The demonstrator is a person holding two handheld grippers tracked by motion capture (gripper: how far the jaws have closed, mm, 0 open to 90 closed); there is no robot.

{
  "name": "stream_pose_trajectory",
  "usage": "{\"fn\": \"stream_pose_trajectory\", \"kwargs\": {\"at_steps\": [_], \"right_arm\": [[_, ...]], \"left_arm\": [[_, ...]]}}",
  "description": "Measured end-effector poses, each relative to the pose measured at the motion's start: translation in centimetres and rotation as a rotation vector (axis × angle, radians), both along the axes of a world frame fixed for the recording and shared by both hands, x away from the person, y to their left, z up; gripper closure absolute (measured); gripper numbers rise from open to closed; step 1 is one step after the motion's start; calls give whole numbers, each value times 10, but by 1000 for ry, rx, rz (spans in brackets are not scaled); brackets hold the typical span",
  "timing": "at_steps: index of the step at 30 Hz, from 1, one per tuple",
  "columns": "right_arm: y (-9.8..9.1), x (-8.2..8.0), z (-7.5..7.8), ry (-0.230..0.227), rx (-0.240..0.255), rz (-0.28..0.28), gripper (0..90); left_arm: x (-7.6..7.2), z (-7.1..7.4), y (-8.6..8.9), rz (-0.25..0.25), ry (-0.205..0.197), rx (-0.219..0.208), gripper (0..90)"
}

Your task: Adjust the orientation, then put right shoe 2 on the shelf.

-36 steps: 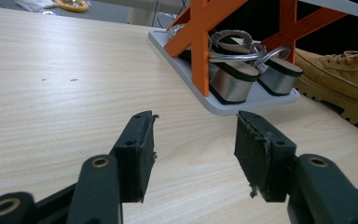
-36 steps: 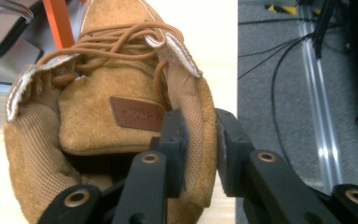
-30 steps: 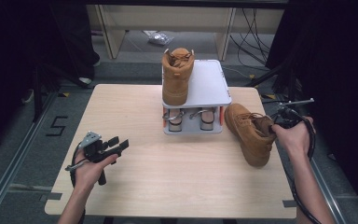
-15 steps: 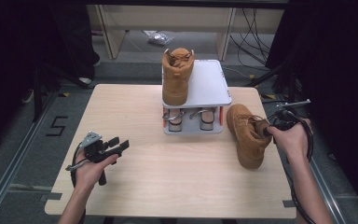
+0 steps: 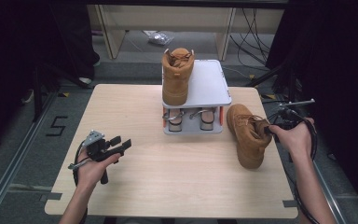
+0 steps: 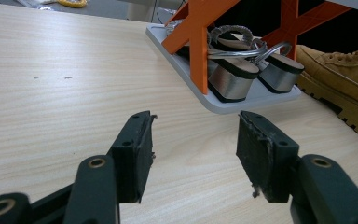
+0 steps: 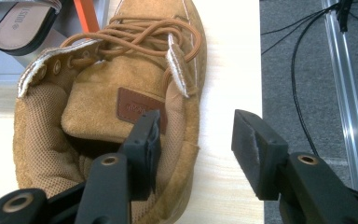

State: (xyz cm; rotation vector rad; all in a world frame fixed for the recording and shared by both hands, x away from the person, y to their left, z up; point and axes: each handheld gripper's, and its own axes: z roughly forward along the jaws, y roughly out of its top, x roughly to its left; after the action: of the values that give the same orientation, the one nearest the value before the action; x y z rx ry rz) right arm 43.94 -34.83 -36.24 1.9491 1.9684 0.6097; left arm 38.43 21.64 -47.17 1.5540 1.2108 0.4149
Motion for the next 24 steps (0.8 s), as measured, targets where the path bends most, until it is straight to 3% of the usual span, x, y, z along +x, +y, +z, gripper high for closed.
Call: {"fn": "stream_pose_trajectory", "kwargs": {"at_steps": [7,9,12,14,16,24], "right_arm": [[-2,-3,1,-6,1,22,520],[0,-3,-1,-2,6,4,520],[-2,-2,-3,5,7,34,515],[0,-1,-4,3,14,14,515],[1,1,-4,30,5,22,512],[-1,6,-6,64,11,42,508]], "left_arm": [[-1,0,-1,-10,-3,-4,447],[-1,-1,-1,-8,-5,-9,447],[-2,0,-2,-4,0,-4,447],[-3,-1,-1,-2,1,-2,447],[-3,-1,-1,-5,4,4,447],[-2,-3,-5,-16,11,8,448]]}}
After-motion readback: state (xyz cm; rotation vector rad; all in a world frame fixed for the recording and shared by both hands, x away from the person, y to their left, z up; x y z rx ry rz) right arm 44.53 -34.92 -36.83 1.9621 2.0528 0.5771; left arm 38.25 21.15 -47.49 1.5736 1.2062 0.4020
